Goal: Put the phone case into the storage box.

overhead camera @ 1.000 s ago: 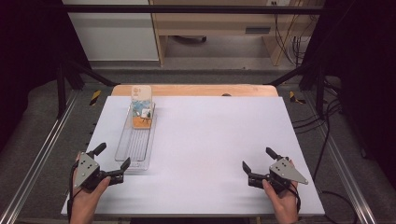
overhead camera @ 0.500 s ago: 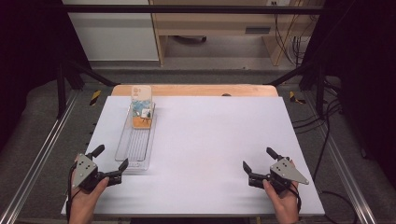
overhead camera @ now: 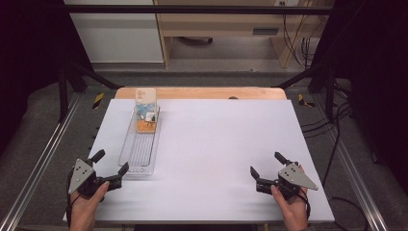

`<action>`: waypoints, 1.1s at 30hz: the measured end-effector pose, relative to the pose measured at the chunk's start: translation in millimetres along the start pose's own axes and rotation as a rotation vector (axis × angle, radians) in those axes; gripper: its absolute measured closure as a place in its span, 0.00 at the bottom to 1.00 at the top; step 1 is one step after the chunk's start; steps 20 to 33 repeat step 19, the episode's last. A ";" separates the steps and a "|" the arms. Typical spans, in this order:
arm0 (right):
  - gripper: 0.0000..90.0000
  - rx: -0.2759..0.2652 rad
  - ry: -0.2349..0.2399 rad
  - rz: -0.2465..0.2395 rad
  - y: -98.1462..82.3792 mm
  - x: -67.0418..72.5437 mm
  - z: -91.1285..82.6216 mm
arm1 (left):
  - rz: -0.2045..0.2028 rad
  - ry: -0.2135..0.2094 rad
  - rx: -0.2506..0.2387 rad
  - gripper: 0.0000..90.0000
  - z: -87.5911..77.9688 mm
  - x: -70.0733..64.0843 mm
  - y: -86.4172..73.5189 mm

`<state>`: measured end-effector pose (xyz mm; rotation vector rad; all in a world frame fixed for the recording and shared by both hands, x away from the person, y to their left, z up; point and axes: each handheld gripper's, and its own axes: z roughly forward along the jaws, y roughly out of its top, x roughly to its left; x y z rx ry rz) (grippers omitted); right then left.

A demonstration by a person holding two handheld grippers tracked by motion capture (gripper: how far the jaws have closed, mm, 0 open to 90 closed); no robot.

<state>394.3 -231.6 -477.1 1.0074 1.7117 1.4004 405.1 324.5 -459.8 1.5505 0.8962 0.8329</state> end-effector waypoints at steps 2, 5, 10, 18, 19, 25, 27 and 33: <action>0.03 0.000 0.000 -0.001 -0.2 -0.1 0.2 | 0.001 -0.005 -0.003 0.01 0.3 0.5 -1.0; 0.03 0.001 -0.001 -0.002 -0.5 -0.5 0.5 | 0.003 -0.016 -0.006 0.01 0.7 -0.3 -2.1; 0.03 0.007 -0.009 -0.010 -1.6 -2.1 0.4 | 0.035 -0.023 -0.010 0.01 2.9 -3.2 -2.7; 0.03 0.012 -0.021 -0.019 -3.0 -3.5 2.8 | 0.008 -0.020 -0.058 0.01 4.8 -4.4 1.8; 0.03 0.016 -0.024 -0.022 -3.3 -3.5 3.2 | 0.018 -0.019 -0.064 0.01 5.1 -5.7 2.9; 0.03 0.016 -0.024 -0.022 -3.3 -3.5 3.2 | 0.018 -0.019 -0.064 0.01 5.1 -5.7 2.9; 0.03 0.016 -0.024 -0.022 -3.3 -3.5 3.2 | 0.018 -0.019 -0.064 0.01 5.1 -5.7 2.9; 0.03 0.016 -0.024 -0.022 -3.3 -3.5 3.2 | 0.018 -0.019 -0.064 0.01 5.1 -5.7 2.9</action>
